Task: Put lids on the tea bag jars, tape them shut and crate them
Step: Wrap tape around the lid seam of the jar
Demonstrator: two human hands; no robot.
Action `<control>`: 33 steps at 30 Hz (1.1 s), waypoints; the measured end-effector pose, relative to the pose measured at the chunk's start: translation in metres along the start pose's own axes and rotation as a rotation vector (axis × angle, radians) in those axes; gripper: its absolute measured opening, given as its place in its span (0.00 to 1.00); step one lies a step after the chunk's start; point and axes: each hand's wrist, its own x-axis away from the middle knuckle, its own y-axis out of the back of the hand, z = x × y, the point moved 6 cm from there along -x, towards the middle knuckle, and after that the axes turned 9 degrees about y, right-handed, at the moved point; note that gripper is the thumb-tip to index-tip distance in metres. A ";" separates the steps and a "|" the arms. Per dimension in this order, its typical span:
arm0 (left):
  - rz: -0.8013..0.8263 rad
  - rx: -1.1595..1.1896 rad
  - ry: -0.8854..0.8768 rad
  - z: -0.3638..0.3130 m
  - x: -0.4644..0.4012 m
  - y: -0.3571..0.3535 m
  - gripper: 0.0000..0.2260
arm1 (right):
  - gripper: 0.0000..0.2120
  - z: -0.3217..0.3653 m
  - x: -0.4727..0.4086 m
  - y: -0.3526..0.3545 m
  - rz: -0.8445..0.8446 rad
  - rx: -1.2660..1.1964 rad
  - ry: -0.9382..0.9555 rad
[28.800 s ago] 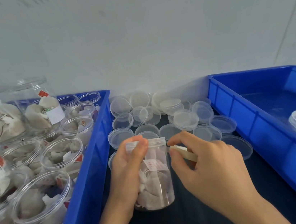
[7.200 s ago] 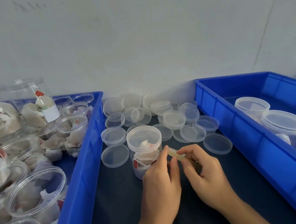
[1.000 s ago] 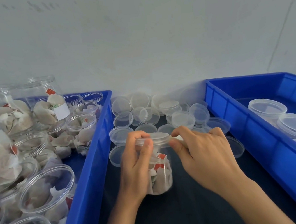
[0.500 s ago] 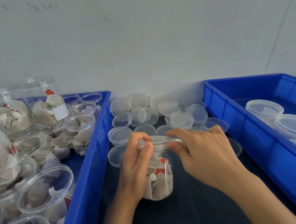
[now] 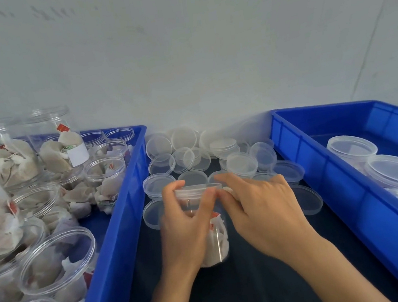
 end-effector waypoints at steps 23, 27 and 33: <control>0.179 0.089 0.133 0.007 -0.008 0.008 0.22 | 0.19 -0.031 0.010 0.001 0.077 -0.304 -0.134; 0.198 0.093 0.143 0.008 -0.008 0.009 0.27 | 0.23 -0.030 0.006 0.004 0.092 -0.321 -0.125; 0.274 0.131 0.201 0.011 -0.007 0.007 0.32 | 0.30 -0.029 0.005 0.004 0.164 -0.355 -0.119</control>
